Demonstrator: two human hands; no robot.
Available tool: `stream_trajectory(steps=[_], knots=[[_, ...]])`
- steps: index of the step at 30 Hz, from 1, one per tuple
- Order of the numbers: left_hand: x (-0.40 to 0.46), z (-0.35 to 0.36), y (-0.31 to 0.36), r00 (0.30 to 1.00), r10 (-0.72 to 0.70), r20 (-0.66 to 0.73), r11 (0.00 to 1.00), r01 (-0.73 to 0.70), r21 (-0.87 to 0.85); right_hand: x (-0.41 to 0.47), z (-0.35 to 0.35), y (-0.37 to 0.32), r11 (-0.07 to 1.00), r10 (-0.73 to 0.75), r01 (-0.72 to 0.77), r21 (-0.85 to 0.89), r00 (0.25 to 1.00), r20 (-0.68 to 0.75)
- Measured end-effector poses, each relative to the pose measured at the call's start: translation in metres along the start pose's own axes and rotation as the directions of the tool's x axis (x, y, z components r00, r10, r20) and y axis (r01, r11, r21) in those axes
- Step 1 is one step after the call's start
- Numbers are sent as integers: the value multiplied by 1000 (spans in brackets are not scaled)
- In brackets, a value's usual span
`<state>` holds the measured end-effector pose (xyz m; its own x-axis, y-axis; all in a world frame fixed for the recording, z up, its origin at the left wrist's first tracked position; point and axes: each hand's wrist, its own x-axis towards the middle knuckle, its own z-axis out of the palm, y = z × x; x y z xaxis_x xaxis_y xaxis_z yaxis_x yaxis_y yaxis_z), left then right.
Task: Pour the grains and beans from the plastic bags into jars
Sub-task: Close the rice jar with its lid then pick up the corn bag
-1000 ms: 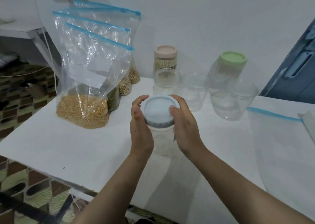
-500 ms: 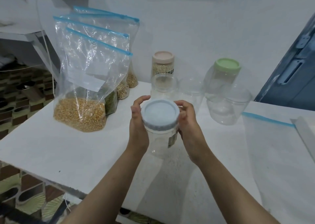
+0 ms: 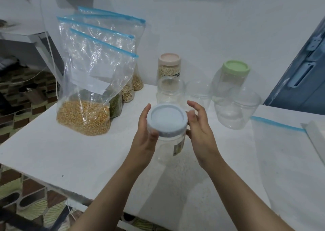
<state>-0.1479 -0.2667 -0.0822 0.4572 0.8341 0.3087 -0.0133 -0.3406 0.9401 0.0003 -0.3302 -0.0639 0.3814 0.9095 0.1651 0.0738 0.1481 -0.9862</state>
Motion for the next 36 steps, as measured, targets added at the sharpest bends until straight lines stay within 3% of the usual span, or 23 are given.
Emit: stream_trajectory(steps=[6, 13, 17, 22, 27, 32, 36], knots=[[6, 1, -2, 999, 51, -12, 997, -51, -51, -6, -5, 4, 989, -74, 88, -119, 991, 112], [7, 2, -2, 998, 58, 10, 996, -57, -66, -4, -11, 1, 983, -53, 75, -169, 990, 127], [5, 0, 1, 997, 72, 28, 996, -70, -63, -3, -14, 4, 993, -23, 31, -113, 997, 68], [5, -4, 7, 995, 80, 59, 995, -76, -59, -4, -13, -7, 960, -42, 100, -262, 975, 219], [6, -3, 5, 996, 64, 56, 998, -62, -31, -4, -19, -14, 953, -69, 123, -276, 978, 198], [8, -5, -3, 998, 27, 53, 999, -25, -41, 0, -13, -27, 883, -97, 227, -411, 945, 313], [7, -7, -8, 996, 7, 91, 996, 2, -90, 8, -16, -29, 881, -91, 240, -408, 931, 352]])
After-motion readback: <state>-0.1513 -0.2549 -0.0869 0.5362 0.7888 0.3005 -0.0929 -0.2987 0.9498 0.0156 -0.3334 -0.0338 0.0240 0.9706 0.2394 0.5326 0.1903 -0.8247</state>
